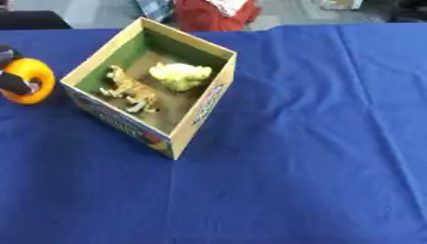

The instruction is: Pick up objects on the table and place them in the box.

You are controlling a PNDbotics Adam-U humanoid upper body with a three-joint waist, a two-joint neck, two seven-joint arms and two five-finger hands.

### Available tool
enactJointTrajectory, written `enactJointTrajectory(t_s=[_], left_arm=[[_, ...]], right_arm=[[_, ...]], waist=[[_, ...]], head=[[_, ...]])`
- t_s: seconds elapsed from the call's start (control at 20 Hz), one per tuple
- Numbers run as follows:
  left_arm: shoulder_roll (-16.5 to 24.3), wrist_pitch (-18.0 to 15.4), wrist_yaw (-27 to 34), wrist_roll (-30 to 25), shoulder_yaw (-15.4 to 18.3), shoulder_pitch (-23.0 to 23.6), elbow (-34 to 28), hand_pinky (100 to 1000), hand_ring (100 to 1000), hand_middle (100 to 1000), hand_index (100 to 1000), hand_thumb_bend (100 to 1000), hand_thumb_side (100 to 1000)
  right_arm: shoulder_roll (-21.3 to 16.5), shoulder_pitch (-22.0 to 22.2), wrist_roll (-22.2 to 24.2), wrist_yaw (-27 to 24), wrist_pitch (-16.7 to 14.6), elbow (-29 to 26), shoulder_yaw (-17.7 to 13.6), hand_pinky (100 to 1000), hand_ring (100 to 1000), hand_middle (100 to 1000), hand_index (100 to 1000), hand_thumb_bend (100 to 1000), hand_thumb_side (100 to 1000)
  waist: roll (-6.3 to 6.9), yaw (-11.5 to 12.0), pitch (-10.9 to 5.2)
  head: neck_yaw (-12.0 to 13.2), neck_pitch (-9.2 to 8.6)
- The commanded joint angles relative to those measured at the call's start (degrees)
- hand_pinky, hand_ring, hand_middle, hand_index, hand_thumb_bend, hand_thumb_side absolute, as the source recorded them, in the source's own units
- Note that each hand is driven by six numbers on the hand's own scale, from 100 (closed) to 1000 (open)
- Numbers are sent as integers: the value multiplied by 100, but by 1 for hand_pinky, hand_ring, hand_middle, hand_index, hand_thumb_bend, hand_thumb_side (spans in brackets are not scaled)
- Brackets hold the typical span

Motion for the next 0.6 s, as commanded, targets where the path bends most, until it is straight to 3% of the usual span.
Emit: enactJointTrajectory(t_s=[0.05, 0.3, 0.6], left_arm=[[104, 82, 189, 85, 47, -85, -91, 358, 636, 517, 646, 100, 163], [147, 124, 477, 291, -29, -117, -331, 336, 626, 519, 650, 100, 170], [212, 211, 330, 517, -100, -163, -692, 296, 596, 507, 643, 100, 191]], right_arm=[[-92, -34, -10, 54, 28, -91, -74, 697, 727, 584, 825, 100, 939], [-81, 1, 4, 69, 45, -91, -82, 697, 728, 584, 824, 100, 944], [-67, 38, 3, 71, 66, -91, -90, 698, 728, 584, 824, 100, 950]], waist=[[3, 14, -147], [19, 40, -173], [39, 71, -210]], head=[[-32, -32], [-72, -15], [-102, -2]])
